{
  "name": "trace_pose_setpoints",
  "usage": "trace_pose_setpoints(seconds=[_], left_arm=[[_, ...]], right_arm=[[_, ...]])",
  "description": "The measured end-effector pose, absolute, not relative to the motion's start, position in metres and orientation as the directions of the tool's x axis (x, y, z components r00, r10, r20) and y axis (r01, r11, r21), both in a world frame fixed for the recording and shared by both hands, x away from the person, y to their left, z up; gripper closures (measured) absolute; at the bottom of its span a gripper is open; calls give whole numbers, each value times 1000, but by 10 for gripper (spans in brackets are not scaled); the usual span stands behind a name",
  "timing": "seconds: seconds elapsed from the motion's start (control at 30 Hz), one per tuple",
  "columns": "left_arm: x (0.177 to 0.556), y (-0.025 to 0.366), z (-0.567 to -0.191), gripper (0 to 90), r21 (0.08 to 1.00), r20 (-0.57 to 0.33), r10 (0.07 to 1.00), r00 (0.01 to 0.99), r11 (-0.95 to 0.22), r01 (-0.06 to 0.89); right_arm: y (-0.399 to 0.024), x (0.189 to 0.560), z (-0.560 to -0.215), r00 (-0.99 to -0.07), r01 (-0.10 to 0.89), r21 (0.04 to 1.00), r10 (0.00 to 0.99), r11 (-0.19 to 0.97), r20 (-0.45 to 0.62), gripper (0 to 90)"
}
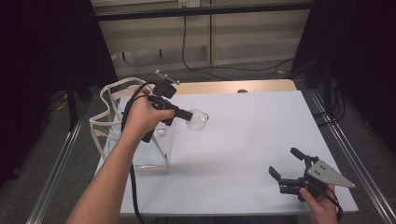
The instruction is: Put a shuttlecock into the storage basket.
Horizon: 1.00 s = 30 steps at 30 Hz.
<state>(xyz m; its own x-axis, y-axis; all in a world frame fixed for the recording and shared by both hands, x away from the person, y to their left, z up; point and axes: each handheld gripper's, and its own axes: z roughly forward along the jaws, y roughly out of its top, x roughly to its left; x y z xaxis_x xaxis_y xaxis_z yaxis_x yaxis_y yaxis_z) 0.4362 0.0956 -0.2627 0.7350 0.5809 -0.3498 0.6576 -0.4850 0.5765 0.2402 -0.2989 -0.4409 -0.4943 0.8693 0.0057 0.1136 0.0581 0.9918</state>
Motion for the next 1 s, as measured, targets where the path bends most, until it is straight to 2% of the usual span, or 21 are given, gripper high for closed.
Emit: trace_pose_setpoints(seconds=[1.0], left_arm=[[438, 111, -238, 900, 566, -362, 579, 730, -485, 666]], right_arm=[[-299, 240, -441, -495, 113, 992, 869, 56, 8, 3]])
